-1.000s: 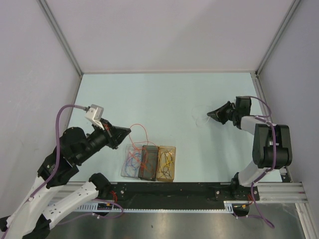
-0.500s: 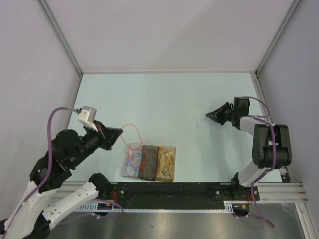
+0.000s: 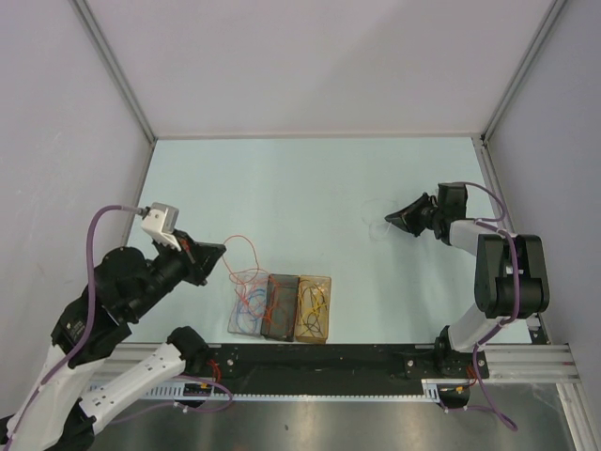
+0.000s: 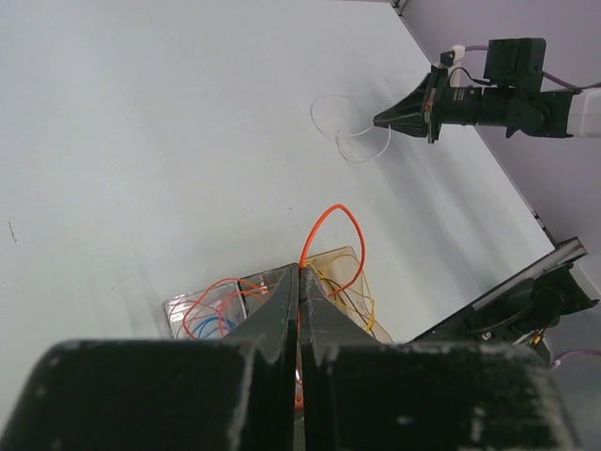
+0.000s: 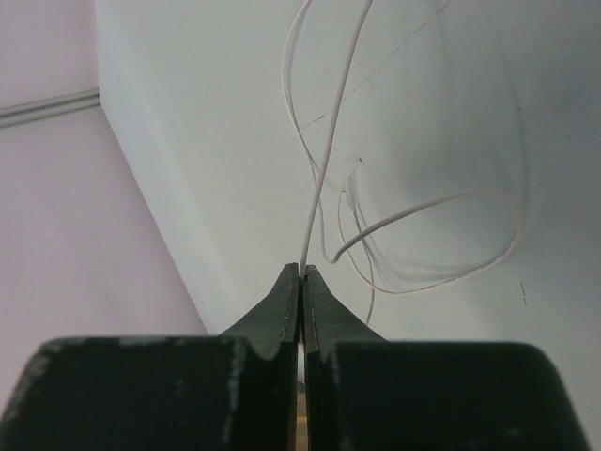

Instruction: Untangle the cables

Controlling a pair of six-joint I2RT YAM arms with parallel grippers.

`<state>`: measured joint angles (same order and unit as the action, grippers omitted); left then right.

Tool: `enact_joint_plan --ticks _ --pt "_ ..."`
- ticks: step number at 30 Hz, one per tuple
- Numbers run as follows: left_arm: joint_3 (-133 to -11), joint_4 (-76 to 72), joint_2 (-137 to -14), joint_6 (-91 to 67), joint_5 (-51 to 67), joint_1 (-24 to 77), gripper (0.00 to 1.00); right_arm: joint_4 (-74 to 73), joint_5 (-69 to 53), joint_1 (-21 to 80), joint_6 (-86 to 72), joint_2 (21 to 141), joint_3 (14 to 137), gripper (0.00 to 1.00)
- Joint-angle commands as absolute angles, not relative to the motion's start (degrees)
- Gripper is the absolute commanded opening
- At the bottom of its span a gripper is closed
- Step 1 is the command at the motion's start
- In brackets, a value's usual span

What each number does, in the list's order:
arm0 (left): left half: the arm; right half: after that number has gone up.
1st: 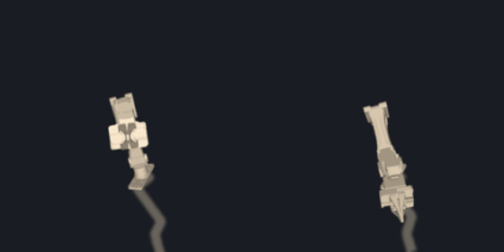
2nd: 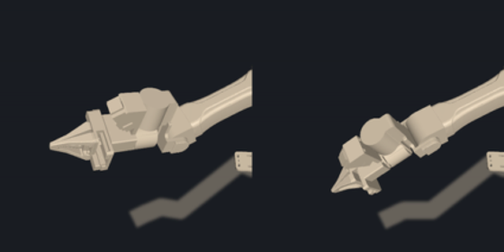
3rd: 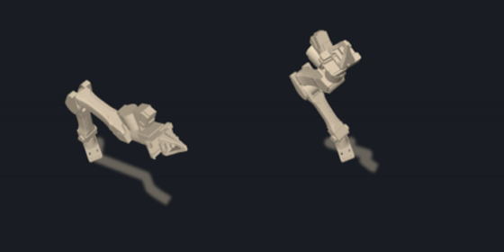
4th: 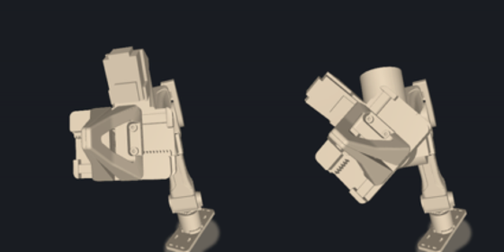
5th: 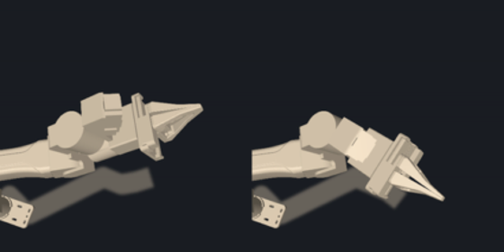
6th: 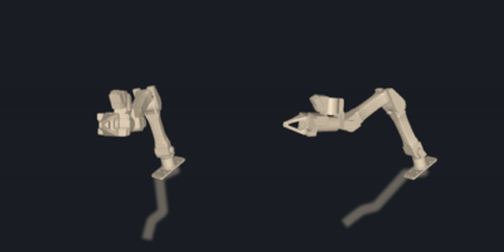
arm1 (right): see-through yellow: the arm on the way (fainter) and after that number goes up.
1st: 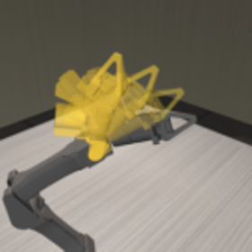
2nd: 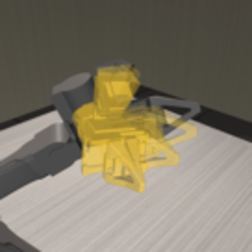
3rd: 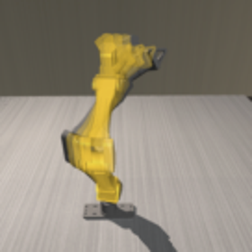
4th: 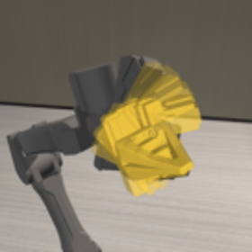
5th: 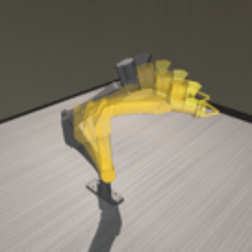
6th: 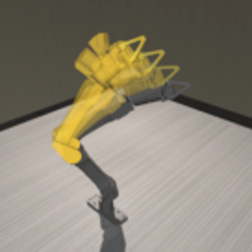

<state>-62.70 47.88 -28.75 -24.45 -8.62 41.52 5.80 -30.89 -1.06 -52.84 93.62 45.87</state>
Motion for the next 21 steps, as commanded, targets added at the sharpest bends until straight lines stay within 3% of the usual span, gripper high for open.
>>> enact_joint_plan --ticks 1,9,21 --pt "-62.84 46.41 -30.67 -22.94 -5.63 41.66 0.00 6.77 -30.50 -0.79 -52.29 92.46 45.88 0.00" --pt "-59.16 42.10 -37.35 -24.25 3.94 41.66 0.00 7.38 -31.02 -1.40 -52.03 92.29 44.65 0.00" --pt "-48.61 28.49 -41.39 -31.02 9.41 42.27 0.00 8.17 -32.17 -2.46 -51.68 91.76 43.07 0.00"
